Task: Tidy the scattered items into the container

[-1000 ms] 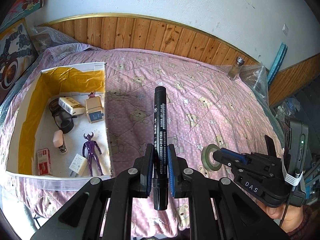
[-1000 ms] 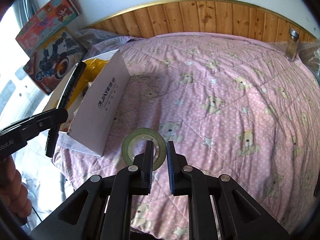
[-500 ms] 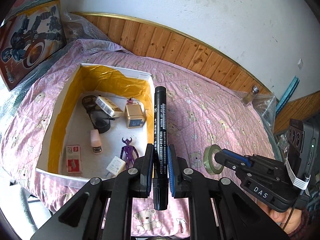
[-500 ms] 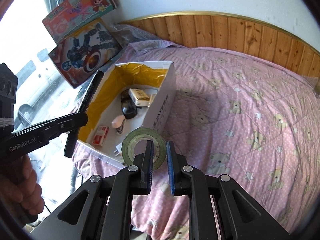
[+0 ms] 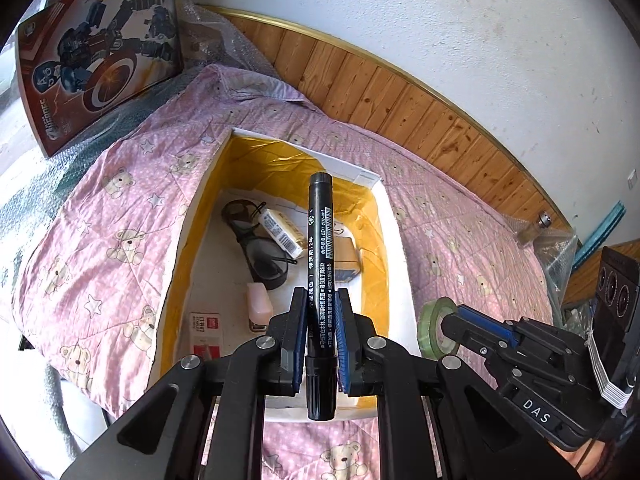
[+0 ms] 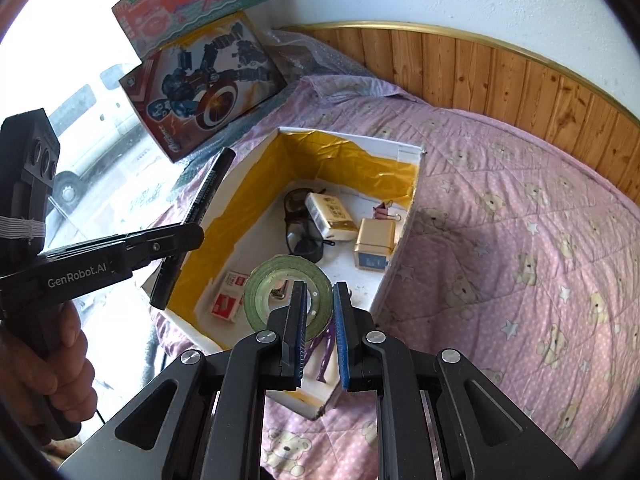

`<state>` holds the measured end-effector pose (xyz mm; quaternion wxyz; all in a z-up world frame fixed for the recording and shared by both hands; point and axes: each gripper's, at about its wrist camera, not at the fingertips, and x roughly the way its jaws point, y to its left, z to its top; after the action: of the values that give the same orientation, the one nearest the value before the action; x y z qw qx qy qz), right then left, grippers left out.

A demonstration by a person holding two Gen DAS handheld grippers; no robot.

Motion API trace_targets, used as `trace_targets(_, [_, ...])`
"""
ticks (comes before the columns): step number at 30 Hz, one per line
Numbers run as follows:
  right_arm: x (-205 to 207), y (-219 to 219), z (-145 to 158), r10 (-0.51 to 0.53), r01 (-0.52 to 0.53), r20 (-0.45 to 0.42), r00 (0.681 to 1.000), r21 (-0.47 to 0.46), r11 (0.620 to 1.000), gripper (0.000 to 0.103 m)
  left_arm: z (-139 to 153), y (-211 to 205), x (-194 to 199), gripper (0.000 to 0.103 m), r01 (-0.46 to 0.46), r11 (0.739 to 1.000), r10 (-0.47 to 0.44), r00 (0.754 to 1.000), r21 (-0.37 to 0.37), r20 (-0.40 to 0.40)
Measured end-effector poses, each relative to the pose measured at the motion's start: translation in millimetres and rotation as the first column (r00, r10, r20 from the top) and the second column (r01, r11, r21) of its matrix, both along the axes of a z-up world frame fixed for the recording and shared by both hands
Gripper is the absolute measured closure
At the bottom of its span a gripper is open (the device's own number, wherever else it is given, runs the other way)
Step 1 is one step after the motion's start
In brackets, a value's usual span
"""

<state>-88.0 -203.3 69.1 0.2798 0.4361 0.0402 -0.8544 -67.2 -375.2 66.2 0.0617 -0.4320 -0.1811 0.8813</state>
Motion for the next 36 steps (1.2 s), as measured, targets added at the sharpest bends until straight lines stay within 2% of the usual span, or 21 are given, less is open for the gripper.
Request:
trace_targets(8, [-36, -28, -19, 0.038, -0.042, 0.066, 0.997, 0.075, 0.996, 0.090, -27, -17, -24, 0.089, -0.002, 1.000, 0.002, 0.991, 0.004, 0.137])
trace_targets(12, [-57, -41, -28, 0.038, -0.047, 0.085, 0.996, 0.109, 0.993, 0.089, -38, -20, -35, 0.089, -0.015, 1.000, 0.018, 0.984, -0.019, 0.179])
trace_targets(14, [-67, -47, -33, 0.038, -0.048, 0.088, 0.995, 0.118, 0.992, 0.083, -45, -21, -40, 0.087, -0.030, 0.999, 0.036, 0.978, -0.031, 0.206])
trace_targets(16, [-78, -49, -39, 0.024, -0.037, 0.106, 0.994, 0.124, 0.992, 0.069, -54, -22, -44, 0.081, -0.039, 0.998, 0.049, 0.972, -0.048, 0.232])
trace_targets(25, [-88, -44, -52, -0.001, -0.017, 0.150, 0.989, 0.115, 0.993, 0.067, -64, -27, -38, 0.080, -0.039, 0.999, 0.047, 0.969, -0.037, 0.241])
trace_targets(36, [-74, -46, -53, 0.039, -0.064, 0.164, 0.986, 0.148, 0.987, 0.066, -58, -12, -39, 0.080, 0.007, 0.996, 0.013, 0.976, -0.091, 0.217])
